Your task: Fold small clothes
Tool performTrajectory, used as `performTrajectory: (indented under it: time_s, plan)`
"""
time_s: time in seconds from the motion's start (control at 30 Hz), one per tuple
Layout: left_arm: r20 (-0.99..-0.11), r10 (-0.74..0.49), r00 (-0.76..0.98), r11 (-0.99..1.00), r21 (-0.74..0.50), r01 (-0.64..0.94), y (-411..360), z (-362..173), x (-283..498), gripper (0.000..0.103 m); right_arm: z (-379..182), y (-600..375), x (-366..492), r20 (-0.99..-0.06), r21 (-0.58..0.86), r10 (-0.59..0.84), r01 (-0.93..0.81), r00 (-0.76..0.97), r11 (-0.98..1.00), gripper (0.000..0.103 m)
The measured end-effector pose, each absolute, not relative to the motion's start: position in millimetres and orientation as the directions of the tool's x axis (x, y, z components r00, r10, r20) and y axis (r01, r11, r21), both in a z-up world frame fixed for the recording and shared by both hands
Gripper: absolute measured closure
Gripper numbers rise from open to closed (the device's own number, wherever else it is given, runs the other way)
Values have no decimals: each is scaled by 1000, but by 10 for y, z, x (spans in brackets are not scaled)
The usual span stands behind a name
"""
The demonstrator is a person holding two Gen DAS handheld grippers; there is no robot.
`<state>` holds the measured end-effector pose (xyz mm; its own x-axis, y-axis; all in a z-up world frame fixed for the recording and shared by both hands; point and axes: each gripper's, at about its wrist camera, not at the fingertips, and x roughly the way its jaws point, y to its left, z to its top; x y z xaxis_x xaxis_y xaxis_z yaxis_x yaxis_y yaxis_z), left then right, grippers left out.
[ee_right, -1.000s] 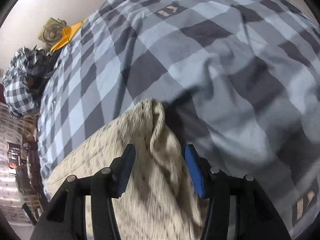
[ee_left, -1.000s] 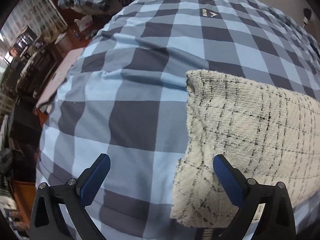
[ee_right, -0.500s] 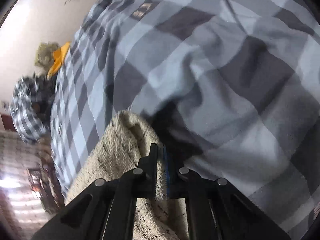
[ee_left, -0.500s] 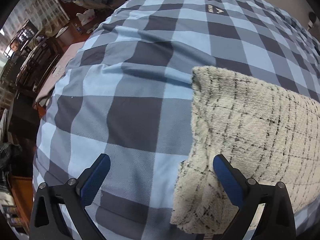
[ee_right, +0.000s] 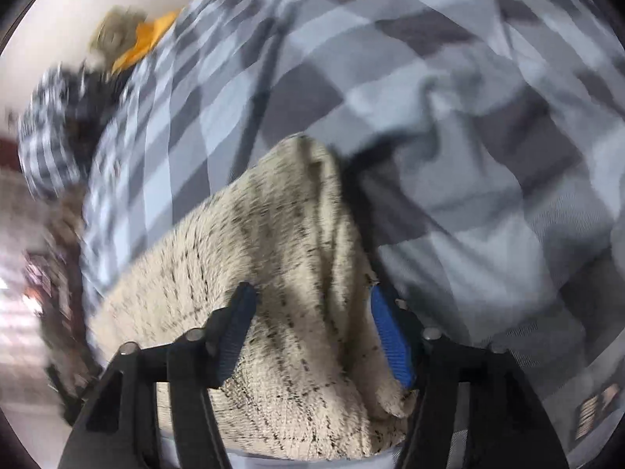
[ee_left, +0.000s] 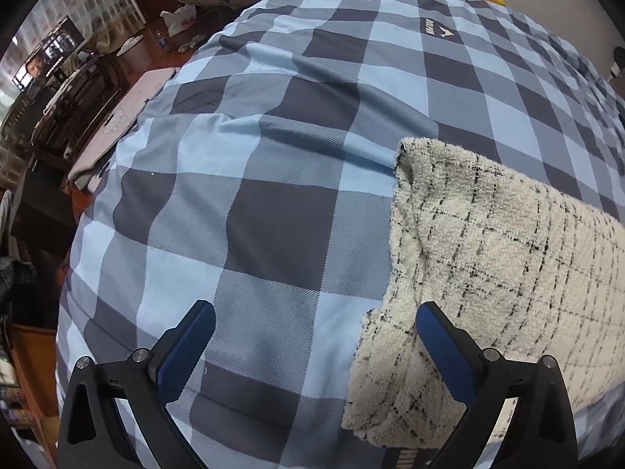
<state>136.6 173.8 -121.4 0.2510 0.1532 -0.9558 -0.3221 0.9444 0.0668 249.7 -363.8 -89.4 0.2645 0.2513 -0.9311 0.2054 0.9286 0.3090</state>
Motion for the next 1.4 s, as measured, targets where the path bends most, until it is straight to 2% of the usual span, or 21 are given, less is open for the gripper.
performTrajectory:
  time_s: [0.03,0.17,0.33,0.47,0.6,0.63,0.67,0.7,0.73,0.77,0.83,0.93,0.97,1.0,1.07,1.13,1.2,1.27,1.4]
  plan:
    - [-955,155,252,944,68,-321,1742,-1210,1363,0,-894,-3622,2509,-939,287,233,202,254,936,99]
    - [-956,150,252,944,62,-325,1771,-1204,1359,0,-766,-3621,2452,-939,235,173,187,298,954,100]
    - [-956,143,258,939,49,-340,1835,-1180,1359,0,-563,-3899,2302,-906,243,112,285,409,927,103]
    - [-962,100,255,946,12,-325,1888,-1152,1353,0,-824,-4010,2331,-922,306,175,371,345,877,103]
    - [-968,52,245,962,-17,-271,1893,-1147,1338,0,-614,-4051,2156,-910,328,160,427,383,842,102]
    - [-970,26,242,964,-40,-263,1891,-1160,1335,0,-550,-3990,2098,-905,326,149,425,397,845,92]
    - [-972,-6,235,964,-68,-256,1881,-1182,1335,0,-516,-3913,2100,-904,321,143,420,403,849,64]
    - [-974,-40,223,965,-96,-245,1846,-1218,1344,0,-467,-3813,2044,-902,317,137,413,409,854,44]
    - [-974,-60,216,967,-111,-229,1801,-1244,1355,0,-427,-3724,1989,-897,322,138,407,421,855,13]
    - [-975,-78,210,973,-120,-195,1715,-1273,1375,0,-399,-3660,1917,-887,334,139,402,441,853,9]
    - [-974,-81,212,985,-111,-132,1567,-1299,1410,0,-413,-3471,1805,-883,342,150,389,446,855,9]
    - [-971,-95,219,993,-107,-41,1392,-1329,1443,2,-690,-3203,1887,-906,360,235,348,352,865,9]
    - [-971,-110,213,993,-114,-9,1344,-1347,1436,8,-798,-3124,1944,-920,349,254,331,298,877,9]
    - [-972,-116,203,993,-118,3,1325,-1362,1433,25,-846,-3094,1994,-931,327,245,319,271,889,9]
    - [-976,-132,172,991,-133,7,1317,-1398,1421,50,-871,-3054,2063,-945,273,196,303,261,913,9]
    - [-970,-175,171,983,-181,-19,1353,-1370,1392,65,-887,-3045,2094,-950,246,168,301,261,921,9]
    - [-967,-180,182,982,-186,-21,1346,-1287,1343,88,-912,-3037,2103,-954,237,164,298,249,925,9]
    - [-965,-177,193,983,-184,-17,1342,-1217,1309,97,-933,-3048,2111,-955,233,160,300,249,925,9]
    - [-944,-233,234,961,-260,-93,1478,-1084,1256,98,-900,-3075,2063,-946,250,165,309,278,918,9]
